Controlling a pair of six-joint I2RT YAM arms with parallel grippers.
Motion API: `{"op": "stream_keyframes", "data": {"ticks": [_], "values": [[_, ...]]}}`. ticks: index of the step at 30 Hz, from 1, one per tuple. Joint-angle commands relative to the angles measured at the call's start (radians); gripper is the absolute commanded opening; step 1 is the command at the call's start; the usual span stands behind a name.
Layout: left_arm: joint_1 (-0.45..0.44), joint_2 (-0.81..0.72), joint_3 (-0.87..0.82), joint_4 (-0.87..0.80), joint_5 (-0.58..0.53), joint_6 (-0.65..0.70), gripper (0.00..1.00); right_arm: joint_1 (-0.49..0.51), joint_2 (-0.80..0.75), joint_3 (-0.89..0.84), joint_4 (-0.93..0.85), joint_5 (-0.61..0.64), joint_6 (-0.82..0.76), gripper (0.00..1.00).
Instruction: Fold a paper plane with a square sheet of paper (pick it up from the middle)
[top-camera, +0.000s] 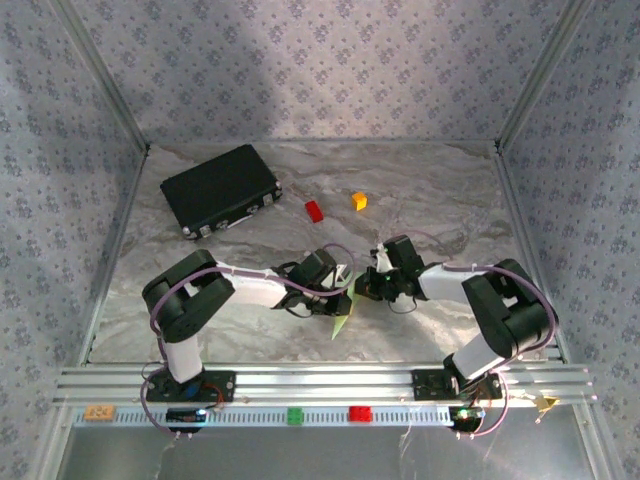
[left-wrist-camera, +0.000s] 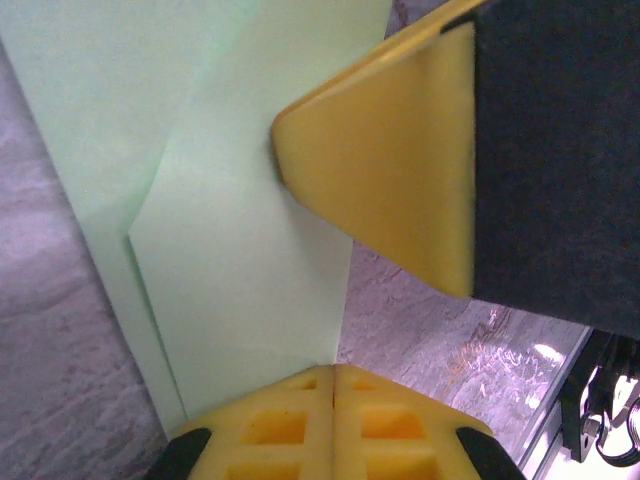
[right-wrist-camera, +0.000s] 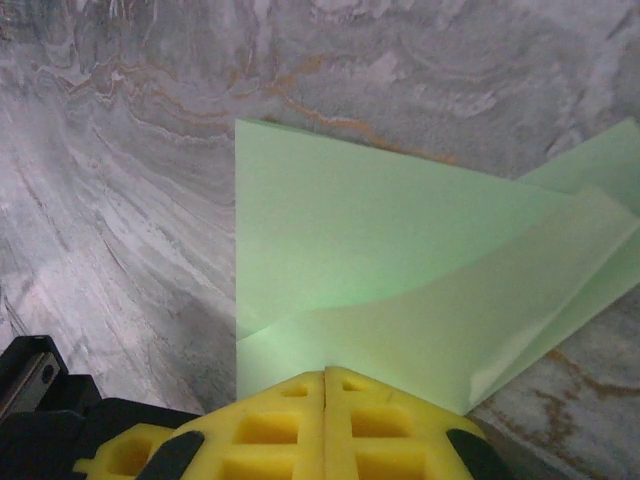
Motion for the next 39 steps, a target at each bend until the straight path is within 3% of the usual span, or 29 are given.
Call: {"op": "stream_keyframes", "data": {"ticks": [1, 18, 27, 33, 39], "values": [[-0.010, 0.028, -0.047, -0.128, -0.018, 0.008, 0.00, -0.041, 0.043, 0.008, 0.020, 0.063, -0.015, 0.06], [-0.011, 0.034, -0.089, -0.083, -0.013, -0.020, 0.00, -0.194, 0.028, 0.029, 0.015, -0.016, -0.035, 0.07], [-0.012, 0.024, -0.086, -0.087, -0.017, -0.017, 0.00, -0.127, -0.143, 0.036, -0.051, -0.041, -0.045, 0.09], [-0.012, 0.023, -0.085, -0.085, -0.019, -0.018, 0.00, -0.036, -0.076, 0.037, -0.014, -0.034, -0.045, 0.09], [-0.011, 0.027, -0.083, -0.087, -0.016, -0.021, 0.00, -0.086, 0.039, 0.055, 0.016, -0.042, -0.057, 0.08]]}}
